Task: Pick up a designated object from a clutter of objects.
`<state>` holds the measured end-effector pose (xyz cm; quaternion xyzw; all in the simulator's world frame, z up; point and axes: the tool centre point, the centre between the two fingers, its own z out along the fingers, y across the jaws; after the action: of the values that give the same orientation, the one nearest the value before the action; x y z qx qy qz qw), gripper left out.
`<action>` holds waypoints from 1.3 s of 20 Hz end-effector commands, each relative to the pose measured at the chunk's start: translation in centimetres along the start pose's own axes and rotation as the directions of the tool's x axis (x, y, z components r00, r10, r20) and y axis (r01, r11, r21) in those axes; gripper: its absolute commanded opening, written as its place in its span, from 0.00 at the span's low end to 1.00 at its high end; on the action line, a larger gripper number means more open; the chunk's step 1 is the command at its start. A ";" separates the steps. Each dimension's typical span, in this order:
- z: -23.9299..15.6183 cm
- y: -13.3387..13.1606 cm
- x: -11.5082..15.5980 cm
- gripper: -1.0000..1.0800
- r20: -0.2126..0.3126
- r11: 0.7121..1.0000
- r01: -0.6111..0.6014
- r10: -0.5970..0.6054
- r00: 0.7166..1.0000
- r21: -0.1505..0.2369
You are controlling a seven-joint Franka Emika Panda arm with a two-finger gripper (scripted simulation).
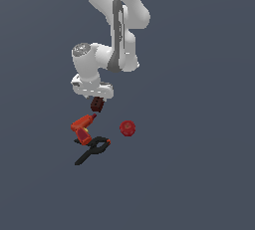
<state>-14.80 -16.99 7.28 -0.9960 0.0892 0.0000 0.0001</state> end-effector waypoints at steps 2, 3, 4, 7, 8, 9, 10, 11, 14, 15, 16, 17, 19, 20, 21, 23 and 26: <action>1.0 0.0 -0.1 0.96 0.001 1.000 0.000 0.000 1.000 0.000; 1.3 0.0 -0.1 0.96 0.001 1.000 0.000 0.000 1.000 0.000; 1.8 0.0 -0.1 0.96 0.001 1.000 0.000 0.000 1.000 0.000; 3.1 0.0 -0.1 0.96 0.000 1.000 -0.001 0.001 1.000 0.000; 3.4 0.0 -0.1 0.96 0.000 1.000 -0.001 0.001 1.000 0.000; 3.7 0.0 -0.2 0.96 0.000 1.000 -0.001 0.001 1.000 0.000; 4.0 0.0 -0.2 0.96 0.000 1.000 -0.001 0.001 1.000 0.000; 4.2 0.0 -0.1 0.96 0.000 1.000 -0.001 0.001 1.000 0.000; 4.6 0.0 -0.1 0.96 0.000 1.000 -0.001 0.001 1.000 0.000; 4.6 0.1 -0.1 0.96 0.000 1.000 -0.001 0.001 1.000 0.000; 4.6 0.1 -0.1 0.96 0.000 1.000 -0.001 0.001 1.000 0.000; 4.6 0.1 -0.1 0.00 0.000 1.000 -0.001 0.001 1.000 0.000; 4.6 0.1 -0.1 0.00 0.000 1.000 -0.001 0.001 1.000 0.000; 4.6 0.1 -0.1 0.00 0.000 1.000 -0.001 0.001 1.000 0.000; 4.6 0.1 -0.1 0.00 0.000 1.000 -0.001 0.001 1.000 0.000; 4.6 0.1 -0.1 0.00 0.000 1.000 -0.001 0.001 1.000 0.000; 4.6 0.1 -0.1 0.00 0.000 1.000 -0.001 0.001 1.000 0.000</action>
<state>-14.94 -17.05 2.74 -0.9960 0.0898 0.0001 0.0002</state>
